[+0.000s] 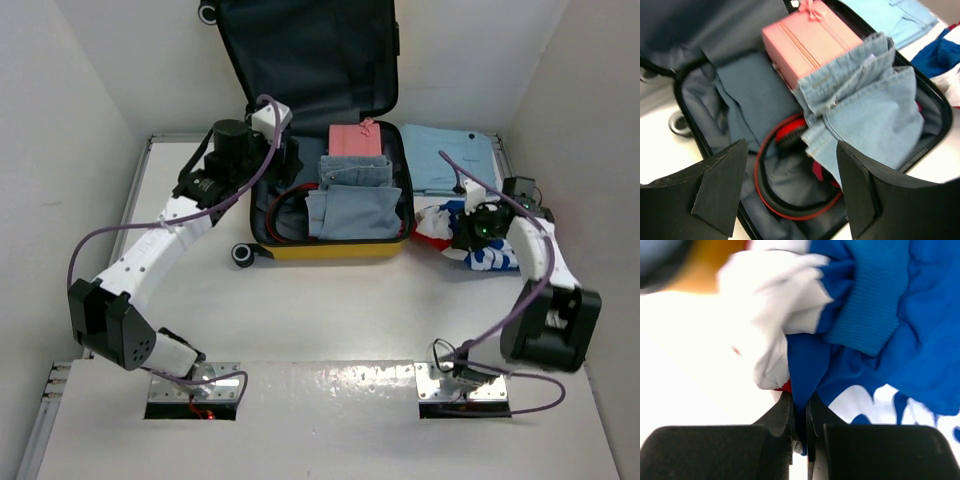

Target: Pack the luggage

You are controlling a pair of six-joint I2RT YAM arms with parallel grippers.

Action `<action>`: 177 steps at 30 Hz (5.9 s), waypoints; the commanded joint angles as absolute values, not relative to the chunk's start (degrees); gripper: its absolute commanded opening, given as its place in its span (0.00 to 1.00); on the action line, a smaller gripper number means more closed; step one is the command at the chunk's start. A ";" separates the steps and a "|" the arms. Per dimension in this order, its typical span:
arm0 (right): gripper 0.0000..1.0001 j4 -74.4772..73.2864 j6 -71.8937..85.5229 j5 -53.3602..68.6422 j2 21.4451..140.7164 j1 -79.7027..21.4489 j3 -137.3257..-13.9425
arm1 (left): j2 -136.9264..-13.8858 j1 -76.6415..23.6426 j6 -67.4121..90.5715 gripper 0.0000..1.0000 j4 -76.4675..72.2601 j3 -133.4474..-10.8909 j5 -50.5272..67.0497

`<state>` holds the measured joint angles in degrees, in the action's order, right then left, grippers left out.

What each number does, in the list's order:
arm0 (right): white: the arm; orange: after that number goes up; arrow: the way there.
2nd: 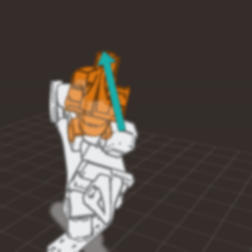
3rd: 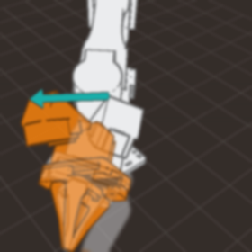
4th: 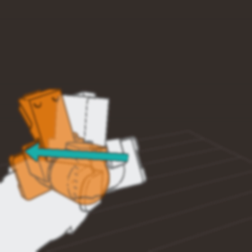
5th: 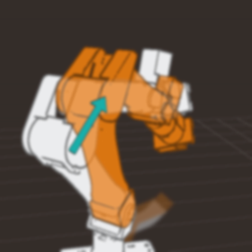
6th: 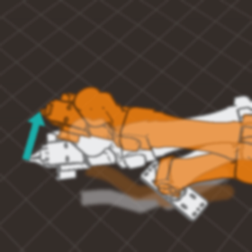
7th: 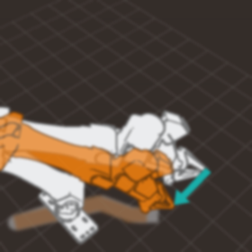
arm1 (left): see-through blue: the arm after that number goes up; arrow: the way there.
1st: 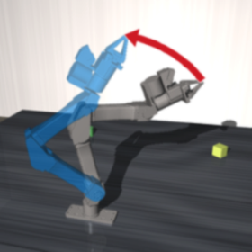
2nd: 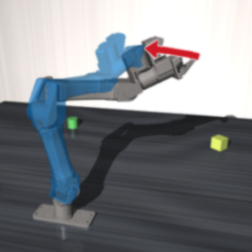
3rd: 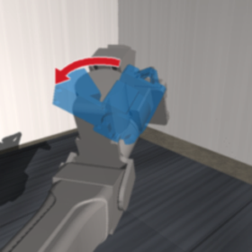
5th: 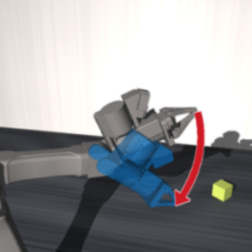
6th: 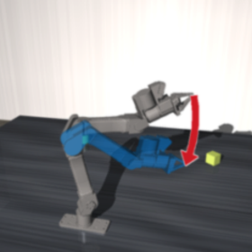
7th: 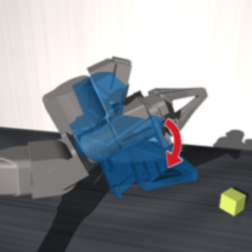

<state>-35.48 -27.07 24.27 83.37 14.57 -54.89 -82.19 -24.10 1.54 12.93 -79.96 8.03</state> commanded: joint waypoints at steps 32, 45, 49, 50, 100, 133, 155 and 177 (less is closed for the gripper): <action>0.70 7.57 43.52 32.60 83.32 -39.37 -56.60 | -74.62 -9.05 4.93 0.78 27.33 -67.86 44.74; 0.86 -8.16 28.04 33.13 62.14 -20.84 -49.83 | -71.54 -26.88 -3.63 0.69 29.44 -60.04 23.24; 0.86 -11.95 26.54 35.24 61.09 -13.81 -49.40 | -68.56 -29.97 1.84 0.64 29.44 -52.75 11.62; 0.86 -12.48 26.28 35.42 61.08 -12.41 -49.13 | -67.86 -30.67 2.98 0.63 29.44 -51.86 9.77; 0.78 -17.40 21.98 37.00 62.14 -11.34 -46.76 | -73.63 -21.54 -15.48 0.00 21.37 -75.13 18.11; 0.83 -12.23 19.07 35.69 74.35 -11.85 -55.28 | -129.64 -8.44 32.79 0.20 3.34 -118.39 5.54; 0.78 -2.37 47.26 17.06 107.83 -35.06 -76.90 | -83.44 0.18 15.47 0.94 -0.44 -88.78 8.53; 0.00 9.43 49.60 26.80 111.73 -31.12 -76.02 | -78.22 8.88 15.22 0.95 5.69 -78.40 14.84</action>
<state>11.60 54.89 25.98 117.03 -32.84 -75.55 -78.65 8.36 17.98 3.99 -77.06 11.90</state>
